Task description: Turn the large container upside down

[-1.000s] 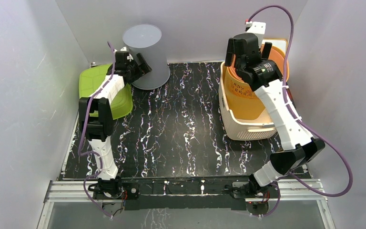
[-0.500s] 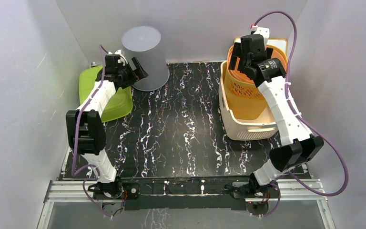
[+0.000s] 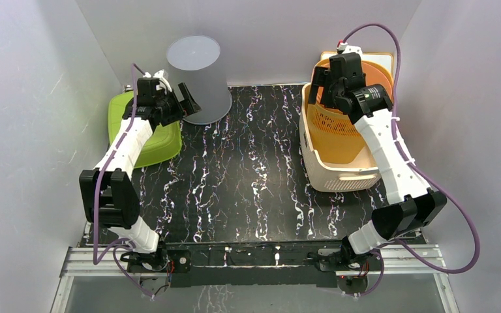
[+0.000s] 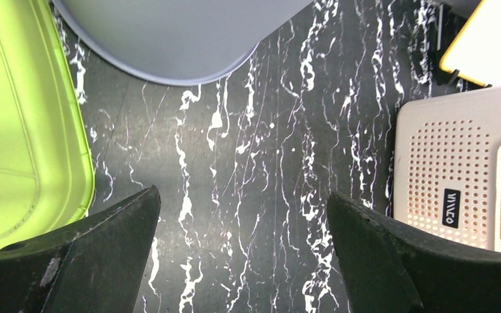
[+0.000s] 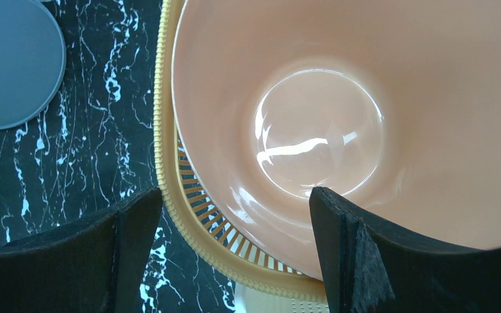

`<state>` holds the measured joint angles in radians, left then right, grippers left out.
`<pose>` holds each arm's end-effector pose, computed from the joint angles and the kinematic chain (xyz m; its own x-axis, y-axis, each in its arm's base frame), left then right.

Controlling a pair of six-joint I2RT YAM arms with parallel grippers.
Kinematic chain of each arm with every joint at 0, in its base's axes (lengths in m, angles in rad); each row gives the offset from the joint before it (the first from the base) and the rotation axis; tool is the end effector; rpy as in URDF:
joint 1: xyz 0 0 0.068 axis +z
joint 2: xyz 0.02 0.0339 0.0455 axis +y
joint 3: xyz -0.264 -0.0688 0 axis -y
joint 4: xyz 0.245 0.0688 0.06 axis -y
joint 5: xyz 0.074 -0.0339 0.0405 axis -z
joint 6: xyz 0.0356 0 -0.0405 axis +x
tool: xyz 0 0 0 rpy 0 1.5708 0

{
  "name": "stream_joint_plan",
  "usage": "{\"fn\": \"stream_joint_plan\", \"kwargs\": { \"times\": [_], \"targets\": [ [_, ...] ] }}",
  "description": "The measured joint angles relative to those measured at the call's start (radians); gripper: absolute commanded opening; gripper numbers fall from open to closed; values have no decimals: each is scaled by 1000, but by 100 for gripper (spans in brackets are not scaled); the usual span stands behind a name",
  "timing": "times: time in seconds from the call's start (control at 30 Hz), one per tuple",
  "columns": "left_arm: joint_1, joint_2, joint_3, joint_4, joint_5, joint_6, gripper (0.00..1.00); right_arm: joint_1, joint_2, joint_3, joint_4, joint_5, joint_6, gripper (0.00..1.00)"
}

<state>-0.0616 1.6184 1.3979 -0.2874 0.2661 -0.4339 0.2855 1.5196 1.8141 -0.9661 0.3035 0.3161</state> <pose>0.3781 -0.0327 0.3295 -0.5618 -0.3717 -0.7390 0.0579 0.8735 -0.4834 0.2986 0.0765 0.4385 -0.5812 0.1386 -0.8018 0.1435 0.9874 0.0666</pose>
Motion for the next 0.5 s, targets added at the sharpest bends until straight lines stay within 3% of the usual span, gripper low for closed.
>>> {"fn": "stream_joint_plan", "kwargs": {
  "times": [0.5],
  "targets": [
    [6, -33, -34, -32, -7, 2, 98, 0, -5, -33, 11, -4, 0, 80]
  ]
}}
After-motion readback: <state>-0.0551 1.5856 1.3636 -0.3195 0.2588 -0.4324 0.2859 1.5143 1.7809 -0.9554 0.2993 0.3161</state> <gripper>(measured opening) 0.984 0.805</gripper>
